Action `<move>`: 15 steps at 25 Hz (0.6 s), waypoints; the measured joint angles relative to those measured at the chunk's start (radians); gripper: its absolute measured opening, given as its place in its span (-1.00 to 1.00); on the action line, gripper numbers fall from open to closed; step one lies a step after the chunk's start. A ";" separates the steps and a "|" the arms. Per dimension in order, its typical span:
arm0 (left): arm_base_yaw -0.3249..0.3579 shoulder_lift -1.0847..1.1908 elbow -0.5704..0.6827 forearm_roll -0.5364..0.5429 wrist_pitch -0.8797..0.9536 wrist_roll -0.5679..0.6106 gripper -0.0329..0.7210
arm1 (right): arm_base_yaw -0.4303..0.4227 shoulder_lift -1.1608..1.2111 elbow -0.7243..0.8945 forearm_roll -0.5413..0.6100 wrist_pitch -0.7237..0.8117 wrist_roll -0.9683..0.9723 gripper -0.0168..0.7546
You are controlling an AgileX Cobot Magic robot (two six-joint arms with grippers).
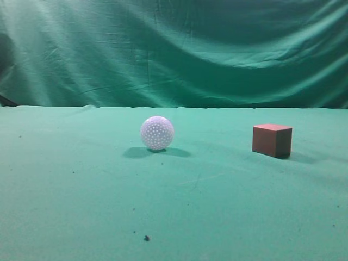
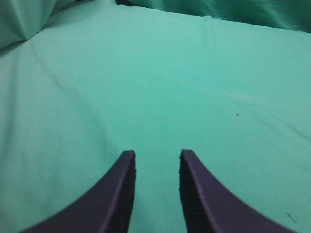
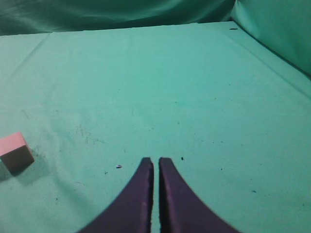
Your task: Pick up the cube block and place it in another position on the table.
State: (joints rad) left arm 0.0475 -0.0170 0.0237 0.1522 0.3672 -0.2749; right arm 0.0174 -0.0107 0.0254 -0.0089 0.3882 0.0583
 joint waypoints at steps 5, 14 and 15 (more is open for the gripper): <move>0.000 0.000 0.000 0.000 0.000 0.000 -0.22 | 0.000 0.000 0.000 0.000 0.000 0.000 -0.96; 0.000 0.000 0.000 0.000 0.000 0.000 -0.22 | 0.000 0.000 0.004 0.173 -0.311 0.071 -0.96; 0.000 0.000 0.000 0.000 0.000 0.000 -0.22 | 0.000 0.000 0.004 0.186 -0.399 0.073 -0.96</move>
State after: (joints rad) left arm 0.0475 -0.0170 0.0237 0.1522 0.3672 -0.2749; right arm 0.0174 -0.0107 0.0293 0.1775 -0.0109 0.1313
